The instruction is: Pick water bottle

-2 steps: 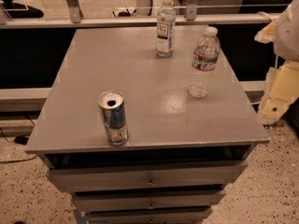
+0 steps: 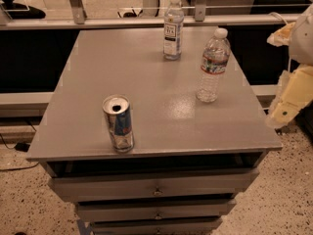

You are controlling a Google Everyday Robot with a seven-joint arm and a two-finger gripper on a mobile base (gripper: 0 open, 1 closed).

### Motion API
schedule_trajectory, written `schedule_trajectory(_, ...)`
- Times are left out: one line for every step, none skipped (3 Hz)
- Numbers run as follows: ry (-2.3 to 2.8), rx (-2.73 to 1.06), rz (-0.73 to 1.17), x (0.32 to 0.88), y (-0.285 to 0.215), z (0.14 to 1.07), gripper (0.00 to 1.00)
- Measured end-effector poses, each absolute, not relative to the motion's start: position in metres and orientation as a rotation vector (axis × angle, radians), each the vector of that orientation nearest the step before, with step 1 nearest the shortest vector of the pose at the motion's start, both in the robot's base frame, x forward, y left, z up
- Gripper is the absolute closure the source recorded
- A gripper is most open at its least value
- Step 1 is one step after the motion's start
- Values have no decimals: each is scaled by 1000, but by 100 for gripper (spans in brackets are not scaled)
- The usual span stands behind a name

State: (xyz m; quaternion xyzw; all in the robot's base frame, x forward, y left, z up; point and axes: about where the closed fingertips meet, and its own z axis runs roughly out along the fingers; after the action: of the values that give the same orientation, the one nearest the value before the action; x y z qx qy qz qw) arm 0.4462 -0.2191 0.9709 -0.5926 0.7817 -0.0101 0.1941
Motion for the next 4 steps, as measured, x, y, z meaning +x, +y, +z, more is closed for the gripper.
schedule_trajectory(2141, -1571, 72, 461, -224, 962, 0)
schedule_trajectory(2063, -1446, 213, 491, -226, 948, 0)
schedule_trajectory(1958, -1322, 351, 523, -215, 938, 0)
schedule_trajectory(1859, -1211, 466, 552, -200, 933, 0)
